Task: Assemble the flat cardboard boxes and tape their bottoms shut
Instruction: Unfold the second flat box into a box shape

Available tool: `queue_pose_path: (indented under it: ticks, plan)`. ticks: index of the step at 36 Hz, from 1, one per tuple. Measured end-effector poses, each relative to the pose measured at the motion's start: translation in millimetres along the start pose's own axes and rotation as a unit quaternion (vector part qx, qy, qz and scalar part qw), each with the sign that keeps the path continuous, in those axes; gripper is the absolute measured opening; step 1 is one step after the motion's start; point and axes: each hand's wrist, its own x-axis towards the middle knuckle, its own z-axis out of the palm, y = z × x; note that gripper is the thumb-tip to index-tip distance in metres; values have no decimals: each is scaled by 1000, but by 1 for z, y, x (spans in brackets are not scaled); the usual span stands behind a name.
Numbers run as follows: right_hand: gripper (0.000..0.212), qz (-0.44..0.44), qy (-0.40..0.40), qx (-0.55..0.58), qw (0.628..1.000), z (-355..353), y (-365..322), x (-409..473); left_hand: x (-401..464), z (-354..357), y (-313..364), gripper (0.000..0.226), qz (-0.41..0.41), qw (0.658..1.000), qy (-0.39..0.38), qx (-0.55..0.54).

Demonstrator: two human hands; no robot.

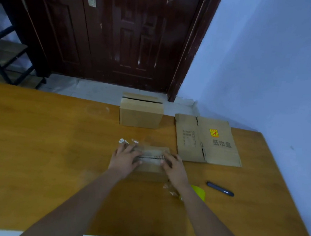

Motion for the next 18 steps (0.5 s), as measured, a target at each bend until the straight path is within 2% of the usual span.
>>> queue_pose_path:
  ticks: [2,5,7,9,12,15,17,18]
  plan:
    - [40,5,18,19,1000,-8,6,-3,-1,1,0,35,-1,1000,0,-16]
    - [39,26,87,-38,995,-26,22,-5,-1,7,2,32,-8,1000,8,-28]
    - [33,58,96,-71,991,-40,31,-6,-2,12,4,31,-16,999,19,-27]
    - [30,107,41,-100,988,-51,43,-5,-2,15,6,30,-18,999,34,-12]
    - [33,168,-107,-150,968,-59,55,-4,-1,19,11,29,-35,998,54,-2]
    - [33,170,-215,-188,943,-55,60,3,0,25,20,25,-57,993,93,-36]
    - [24,179,-273,-186,927,-47,62,10,-1,27,26,23,-79,989,101,-70]
    - [28,186,-295,-184,919,-40,66,16,-1,27,28,22,-90,988,101,-79]
